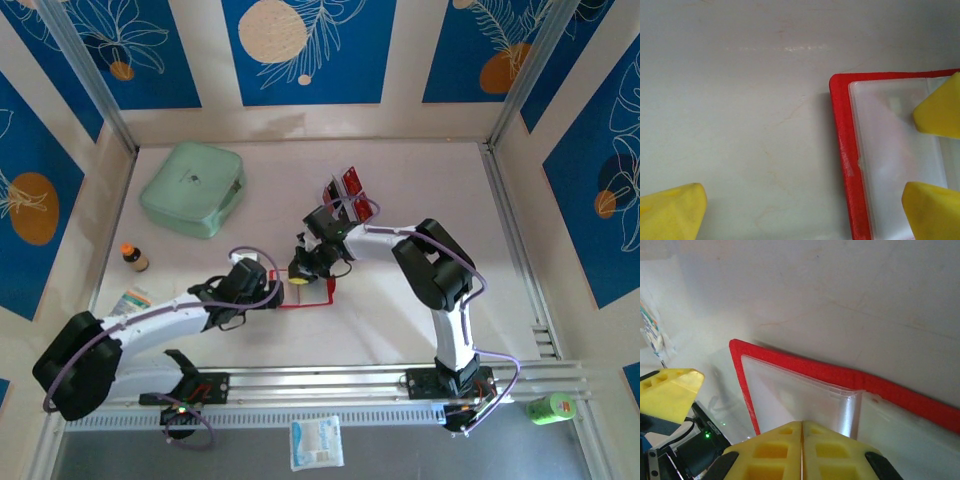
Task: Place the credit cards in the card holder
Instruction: Flip over the card slot on the card holder.
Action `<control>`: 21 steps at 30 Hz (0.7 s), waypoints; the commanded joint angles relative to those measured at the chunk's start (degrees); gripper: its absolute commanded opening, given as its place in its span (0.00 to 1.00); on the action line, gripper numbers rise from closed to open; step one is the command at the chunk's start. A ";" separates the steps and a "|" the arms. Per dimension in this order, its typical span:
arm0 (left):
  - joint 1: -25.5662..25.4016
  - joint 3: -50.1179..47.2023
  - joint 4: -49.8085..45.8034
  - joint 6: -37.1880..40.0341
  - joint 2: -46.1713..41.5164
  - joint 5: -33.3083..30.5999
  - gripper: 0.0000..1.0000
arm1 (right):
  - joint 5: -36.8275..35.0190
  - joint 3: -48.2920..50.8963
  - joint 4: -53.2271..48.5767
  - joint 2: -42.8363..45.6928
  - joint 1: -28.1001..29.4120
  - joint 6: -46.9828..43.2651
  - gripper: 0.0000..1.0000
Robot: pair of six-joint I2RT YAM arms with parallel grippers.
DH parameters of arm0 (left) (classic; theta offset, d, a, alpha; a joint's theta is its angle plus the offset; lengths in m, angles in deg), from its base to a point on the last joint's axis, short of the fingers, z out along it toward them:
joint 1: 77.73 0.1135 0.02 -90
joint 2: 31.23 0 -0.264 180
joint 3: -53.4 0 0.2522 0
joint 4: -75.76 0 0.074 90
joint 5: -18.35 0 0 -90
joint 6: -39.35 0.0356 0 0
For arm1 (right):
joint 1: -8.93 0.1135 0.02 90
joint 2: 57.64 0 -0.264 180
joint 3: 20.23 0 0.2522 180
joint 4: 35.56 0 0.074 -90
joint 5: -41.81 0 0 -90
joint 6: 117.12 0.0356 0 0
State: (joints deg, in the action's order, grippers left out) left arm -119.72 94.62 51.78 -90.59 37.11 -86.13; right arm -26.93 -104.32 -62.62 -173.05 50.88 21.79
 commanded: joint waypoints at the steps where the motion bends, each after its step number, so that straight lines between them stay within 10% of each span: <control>1: 0.51 1.75 1.48 1.17 1.02 0.77 1.00 | 1.63 -0.78 -0.75 -1.12 0.39 -0.98 0.09; 21: 0.54 0.57 3.13 1.57 6.72 0.00 1.00 | 0.75 -2.78 -3.73 3.47 -0.84 -1.73 0.10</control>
State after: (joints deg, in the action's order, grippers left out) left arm -119.72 95.08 55.17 -89.52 43.16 -85.40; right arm -26.95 -105.37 -63.58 -172.81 50.78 21.53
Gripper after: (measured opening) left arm 0.998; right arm 0.102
